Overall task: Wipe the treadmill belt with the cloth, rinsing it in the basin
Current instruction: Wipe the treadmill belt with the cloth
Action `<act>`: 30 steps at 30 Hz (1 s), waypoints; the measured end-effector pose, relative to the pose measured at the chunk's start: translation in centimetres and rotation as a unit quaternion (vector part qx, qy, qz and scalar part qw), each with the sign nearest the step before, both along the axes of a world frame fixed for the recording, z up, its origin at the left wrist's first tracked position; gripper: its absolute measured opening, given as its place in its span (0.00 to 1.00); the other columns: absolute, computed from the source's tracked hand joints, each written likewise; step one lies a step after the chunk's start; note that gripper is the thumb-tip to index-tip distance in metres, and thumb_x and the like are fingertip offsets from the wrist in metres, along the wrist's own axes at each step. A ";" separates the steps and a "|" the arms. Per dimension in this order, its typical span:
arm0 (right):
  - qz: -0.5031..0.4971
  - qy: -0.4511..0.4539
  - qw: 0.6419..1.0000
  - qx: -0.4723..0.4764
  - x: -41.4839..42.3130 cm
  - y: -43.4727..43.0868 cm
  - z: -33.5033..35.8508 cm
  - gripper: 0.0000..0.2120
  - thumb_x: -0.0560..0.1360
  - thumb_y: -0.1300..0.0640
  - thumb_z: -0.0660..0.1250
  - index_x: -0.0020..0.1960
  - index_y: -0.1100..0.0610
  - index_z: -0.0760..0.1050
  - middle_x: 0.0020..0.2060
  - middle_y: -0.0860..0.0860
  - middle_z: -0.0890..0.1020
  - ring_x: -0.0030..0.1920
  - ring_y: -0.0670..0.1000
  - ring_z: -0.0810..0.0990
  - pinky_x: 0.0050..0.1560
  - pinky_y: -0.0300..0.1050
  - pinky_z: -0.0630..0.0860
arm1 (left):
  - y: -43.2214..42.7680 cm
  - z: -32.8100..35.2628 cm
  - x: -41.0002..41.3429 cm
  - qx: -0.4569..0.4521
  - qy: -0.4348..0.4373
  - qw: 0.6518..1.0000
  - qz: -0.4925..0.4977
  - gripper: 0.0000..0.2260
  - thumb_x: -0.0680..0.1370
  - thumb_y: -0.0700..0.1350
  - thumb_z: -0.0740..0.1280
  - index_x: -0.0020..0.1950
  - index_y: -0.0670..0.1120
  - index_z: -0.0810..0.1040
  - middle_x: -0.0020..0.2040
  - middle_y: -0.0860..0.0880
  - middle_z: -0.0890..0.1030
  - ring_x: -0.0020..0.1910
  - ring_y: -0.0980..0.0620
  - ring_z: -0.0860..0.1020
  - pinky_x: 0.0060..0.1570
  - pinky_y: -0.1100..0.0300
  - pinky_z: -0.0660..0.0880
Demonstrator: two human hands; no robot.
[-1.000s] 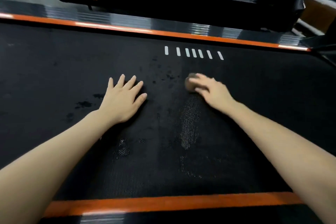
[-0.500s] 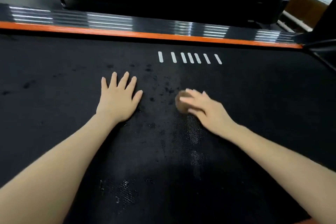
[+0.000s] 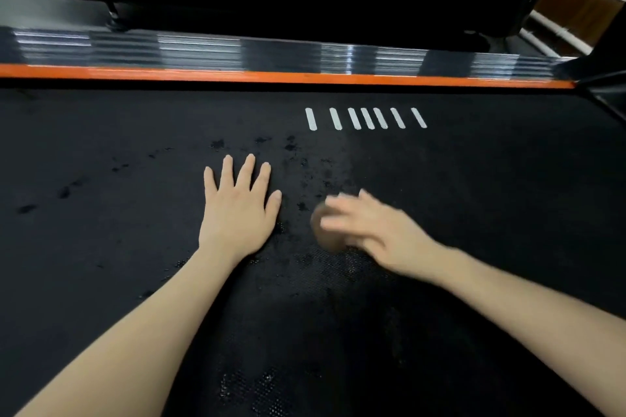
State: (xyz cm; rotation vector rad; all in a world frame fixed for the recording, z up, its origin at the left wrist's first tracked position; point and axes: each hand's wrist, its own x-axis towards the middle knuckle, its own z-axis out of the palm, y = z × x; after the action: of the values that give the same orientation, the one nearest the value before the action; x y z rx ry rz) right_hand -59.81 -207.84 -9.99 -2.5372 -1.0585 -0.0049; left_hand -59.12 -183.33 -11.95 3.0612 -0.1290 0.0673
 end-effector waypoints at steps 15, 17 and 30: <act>-0.130 0.021 0.991 0.029 8.4 2.0 0.3 0.20 0.77 0.59 0.64 0.67 0.46 0.72 0.71 0.49 0.68 0.71 0.55 0.65 0.74 0.55 0.55 | 0.0 0.0 0.2 -0.026 -0.008 1.000 0.001 0.32 0.77 0.60 0.38 0.76 0.48 0.60 0.76 0.45 0.60 0.75 0.38 0.53 0.72 0.38 0.48; -0.213 0.023 0.976 0.045 12.5 3.6 0.3 0.19 0.78 0.59 0.63 0.67 0.46 0.72 0.70 0.47 0.69 0.69 0.54 0.67 0.69 0.46 0.60 | 0.0 0.0 0.2 -0.028 -0.010 1.000 0.001 0.32 0.77 0.60 0.38 0.76 0.48 0.61 0.76 0.45 0.61 0.75 0.38 0.53 0.72 0.38 0.48; -0.090 0.011 0.996 0.012 10.3 3.9 0.1 0.20 0.77 0.60 0.64 0.67 0.48 0.72 0.70 0.49 0.70 0.69 0.53 0.68 0.71 0.52 0.61 | -0.1 0.1 0.3 -0.032 -0.017 0.999 -0.006 0.29 0.79 0.58 0.46 0.72 0.45 0.68 0.72 0.42 0.68 0.72 0.35 0.61 0.69 0.35 0.56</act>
State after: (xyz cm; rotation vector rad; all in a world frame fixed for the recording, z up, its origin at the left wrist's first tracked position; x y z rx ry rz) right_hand -49.53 -203.93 -9.90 -2.5965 -0.8142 -0.0384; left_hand -58.82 -183.40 -11.87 2.9957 -0.1442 0.1209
